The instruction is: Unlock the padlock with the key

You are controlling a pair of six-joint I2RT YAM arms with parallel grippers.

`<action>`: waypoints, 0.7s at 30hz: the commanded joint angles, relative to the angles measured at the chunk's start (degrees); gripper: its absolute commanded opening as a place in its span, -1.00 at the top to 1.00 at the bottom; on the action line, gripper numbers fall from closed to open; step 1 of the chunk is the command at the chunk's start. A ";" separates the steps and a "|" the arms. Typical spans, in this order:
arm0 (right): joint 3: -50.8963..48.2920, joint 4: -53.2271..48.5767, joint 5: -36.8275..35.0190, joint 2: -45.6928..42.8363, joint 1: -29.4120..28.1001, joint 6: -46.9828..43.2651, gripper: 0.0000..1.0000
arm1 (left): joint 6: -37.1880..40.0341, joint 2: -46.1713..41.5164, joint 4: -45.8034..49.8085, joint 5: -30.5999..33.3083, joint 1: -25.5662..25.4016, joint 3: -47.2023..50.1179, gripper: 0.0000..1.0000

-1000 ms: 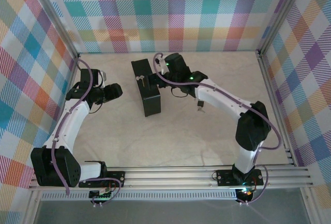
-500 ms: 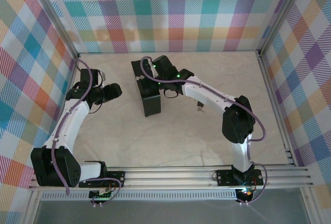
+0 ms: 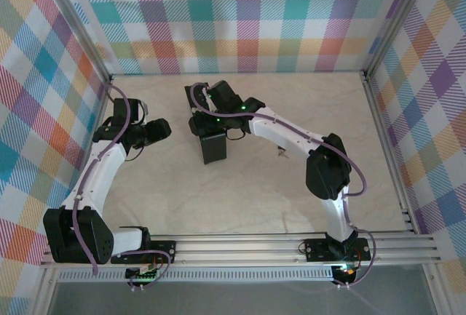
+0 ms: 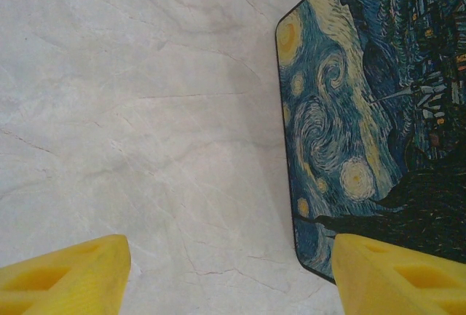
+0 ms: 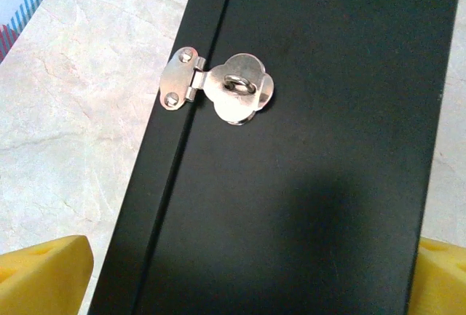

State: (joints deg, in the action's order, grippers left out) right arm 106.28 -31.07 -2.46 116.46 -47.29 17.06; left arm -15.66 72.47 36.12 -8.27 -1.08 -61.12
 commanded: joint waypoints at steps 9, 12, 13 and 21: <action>-1.25 -2.64 2.49 1.35 0.15 2.60 -0.80 | -0.07 -1.36 3.17 0.63 -0.23 -0.85 -0.46; -7.19 3.55 9.04 -1.47 2.34 7.02 -0.72 | 0.49 -0.79 3.51 -0.70 -1.08 -0.95 -0.45; -9.11 5.62 11.10 -2.35 3.18 8.50 -0.70 | 0.54 -0.55 3.52 -1.08 -1.48 -0.97 -0.44; -28.23 26.13 25.51 -9.47 9.66 20.22 -0.71 | -1.79 3.93 0.96 -4.65 -5.23 -3.63 -0.45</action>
State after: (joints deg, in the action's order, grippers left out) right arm 84.14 -9.17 14.33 107.11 -38.37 29.85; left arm -15.90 74.56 37.85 -10.81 -4.67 -62.00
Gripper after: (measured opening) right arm 0.857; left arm 0.723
